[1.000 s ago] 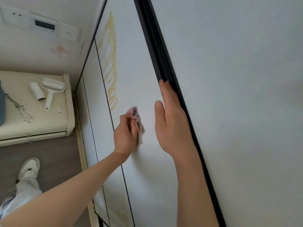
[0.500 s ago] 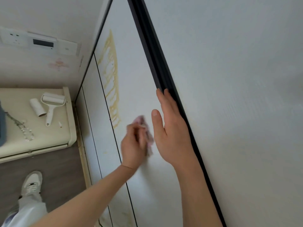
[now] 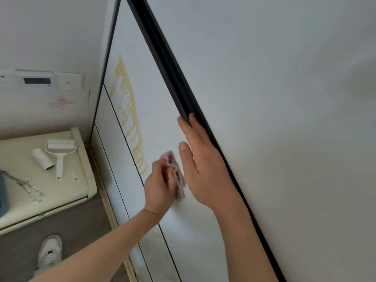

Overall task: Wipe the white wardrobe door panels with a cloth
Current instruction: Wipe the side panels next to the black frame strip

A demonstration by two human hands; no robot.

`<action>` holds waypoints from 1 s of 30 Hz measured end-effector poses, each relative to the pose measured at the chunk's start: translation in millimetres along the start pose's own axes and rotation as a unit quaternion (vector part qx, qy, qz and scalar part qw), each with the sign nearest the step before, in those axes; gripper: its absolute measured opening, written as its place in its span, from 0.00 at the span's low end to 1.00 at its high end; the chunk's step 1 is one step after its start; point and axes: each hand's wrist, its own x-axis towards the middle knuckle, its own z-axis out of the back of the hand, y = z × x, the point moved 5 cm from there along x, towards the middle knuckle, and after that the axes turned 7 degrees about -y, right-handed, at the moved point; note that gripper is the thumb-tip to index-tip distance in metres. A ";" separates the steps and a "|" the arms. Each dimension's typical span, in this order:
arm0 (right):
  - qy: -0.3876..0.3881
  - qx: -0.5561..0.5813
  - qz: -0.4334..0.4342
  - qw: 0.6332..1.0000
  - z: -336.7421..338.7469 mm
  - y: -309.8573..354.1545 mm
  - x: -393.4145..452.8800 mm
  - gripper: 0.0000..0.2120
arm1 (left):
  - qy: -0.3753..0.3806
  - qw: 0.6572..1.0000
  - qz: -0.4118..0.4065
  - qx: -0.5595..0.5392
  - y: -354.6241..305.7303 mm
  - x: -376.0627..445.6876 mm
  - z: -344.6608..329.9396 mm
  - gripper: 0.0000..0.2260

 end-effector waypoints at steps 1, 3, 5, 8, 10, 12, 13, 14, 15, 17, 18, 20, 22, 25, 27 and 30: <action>-0.009 -0.005 0.007 1.000 -1.2 1.1 6.4 0.23 | -0.021 0.997 0.076 0.023 30.6 9.6 2.6 0.07; -0.026 -0.020 0.019 0.999 -4.7 3.1 18.7 0.23 | -0.038 0.973 0.218 0.070 73.5 22.7 7.8 0.02; -0.028 -0.032 0.025 0.999 -8.9 5.1 31.1 0.23 | -0.046 0.963 0.253 0.084 80.2 27.6 8.4 0.03; -0.023 -0.031 0.032 0.999 -11.0 8.3 46.2 0.23 | -0.026 0.991 0.131 0.009 37.2 20.8 5.4 0.02; -0.024 -0.025 0.031 0.999 -12.1 9.6 52.4 0.23 | 0.012 0.999 0.012 -0.051 -7.6 18.8 5.5 0.03; -0.025 -0.025 0.033 0.999 -14.6 10.5 54.6 0.24 | 0.037 0.991 -0.108 -0.064 -30.3 27.1 4.9 0.06; -0.031 -0.025 0.035 0.999 -14.3 10.7 53.5 0.24 | 0.035 0.988 -0.144 -0.049 -25.7 34.1 3.1 0.07; -0.035 -0.025 0.038 0.998 -15.0 10.3 54.5 0.25 | 0.018 0.989 -0.141 -0.030 -12.7 45.9 3.4 0.08; -0.037 -0.028 0.039 0.998 -15.6 9.6 54.8 0.25 | -0.006 0.996 -0.090 -0.001 16.5 58.6 4.2 0.07; -0.043 -0.032 0.041 0.998 -15.4 8.9 55.1 0.25 | -0.029 0.994 0.105 0.031 82.3 80.6 8.6 0.03; -0.046 -0.036 0.042 0.997 -14.8 8.7 54.6 0.25 | -0.026 0.978 0.201 0.039 109.7 86.5 11.5 0.04; -0.048 -0.046 0.043 0.997 -15.2 9.0 54.5 0.25 | -0.022 0.953 0.295 0.070 136.5 92.6 14.3 0.10; -0.047 -0.049 0.041 0.997 -15.9 8.2 54.9 0.25 | -0.043 0.954 0.294 0.043 123.9 94.0 14.8 0.12; -0.049 -0.037 0.048 0.997 -16.3 9.1 55.8 0.25 | -0.041 0.988 0.148 -0.032 38.7 81.1 14.8 0.07; -0.046 -0.026 0.047 0.997 -17.0 9.0 55.5 0.25 | -0.006 0.996 -0.001 -0.088 -34.7 68.5 12.6 0.10; -0.050 -0.007 0.037 0.998 -15.7 9.3 54.9 0.25 | 0.005 0.987 -0.135 -0.082 -75.2 64.2 6.6 0.04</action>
